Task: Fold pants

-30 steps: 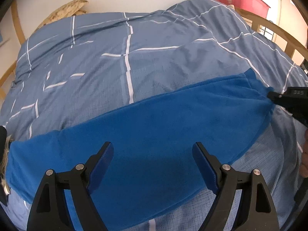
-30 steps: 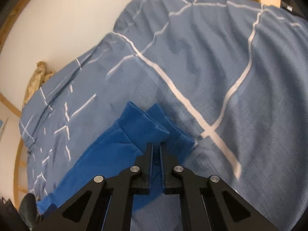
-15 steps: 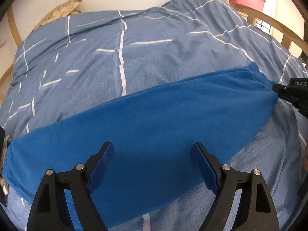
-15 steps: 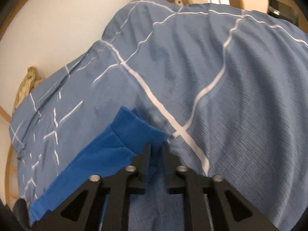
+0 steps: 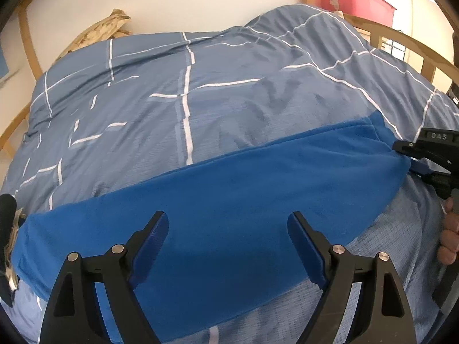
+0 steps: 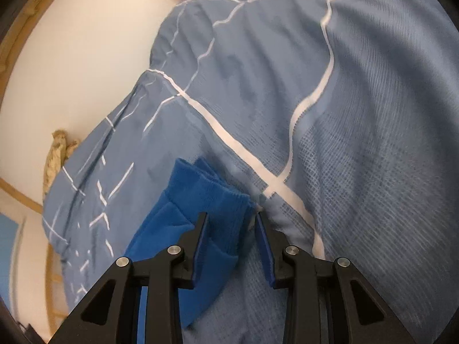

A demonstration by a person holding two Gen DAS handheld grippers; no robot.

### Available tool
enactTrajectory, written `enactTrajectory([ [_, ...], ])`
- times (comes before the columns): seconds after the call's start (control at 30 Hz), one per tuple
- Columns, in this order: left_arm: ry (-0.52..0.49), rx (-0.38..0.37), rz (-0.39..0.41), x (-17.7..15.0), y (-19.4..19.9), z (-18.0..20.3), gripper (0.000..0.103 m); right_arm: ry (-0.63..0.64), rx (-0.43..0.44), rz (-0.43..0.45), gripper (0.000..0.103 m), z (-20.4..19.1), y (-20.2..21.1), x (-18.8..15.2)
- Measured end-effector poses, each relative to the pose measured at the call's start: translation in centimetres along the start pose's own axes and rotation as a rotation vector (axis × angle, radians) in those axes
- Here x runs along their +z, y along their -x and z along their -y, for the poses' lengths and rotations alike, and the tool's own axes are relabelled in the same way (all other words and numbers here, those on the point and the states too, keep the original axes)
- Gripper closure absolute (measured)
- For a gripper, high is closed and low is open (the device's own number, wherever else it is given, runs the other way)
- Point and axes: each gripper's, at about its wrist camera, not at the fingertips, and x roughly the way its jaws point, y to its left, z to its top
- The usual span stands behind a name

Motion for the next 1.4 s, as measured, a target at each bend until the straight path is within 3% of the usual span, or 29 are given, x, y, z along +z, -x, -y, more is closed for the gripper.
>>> enactTrajectory([
  [0.1,-0.005,0.009,-0.004,-0.2,-0.2,0.4,0.018,-0.008,0.030,-0.015,0.069,0.5,-1.0,0.1],
  [0.2,0.000,0.002,-0.010,-0.4,-0.3,0.3,0.018,0.011,0.047,-0.005,0.083,0.1,-0.7,0.0],
  [0.3,0.013,0.011,-0.001,-0.4,0.1,-0.6,0.018,0.062,0.057,0.060,0.086,-1.2,1.2,-0.4],
  [0.5,0.094,0.010,-0.013,-0.6,1.6,-5.2,0.018,0.325,-0.014,0.193,0.086,-8.3,6.3,-2.4],
  [0.67,0.144,0.052,-0.010,-1.9,3.7,-10.8,0.018,0.550,0.008,0.246,0.086,-15.4,9.4,-5.9],
  [0.83,0.207,0.061,-0.019,-4.0,5.3,-16.2,0.018,0.750,0.045,0.221,0.086,-20.9,9.4,-11.3],
  [1.03,0.259,0.050,-0.044,-6.4,5.8,-20.1,0.018,0.925,0.091,0.151,0.086,-24.8,7.7,-17.9],
  [1.23,0.275,0.060,-0.074,-8.5,5.3,-22.1,0.018,1.052,0.050,0.065,0.086,-25.8,4.6,-23.0],
  [1.4,0.292,0.063,-0.090,-9.5,5.2,-23.1,0.018,1.079,0.021,-0.002,0.085,-25.5,3.1,-25.4],
])
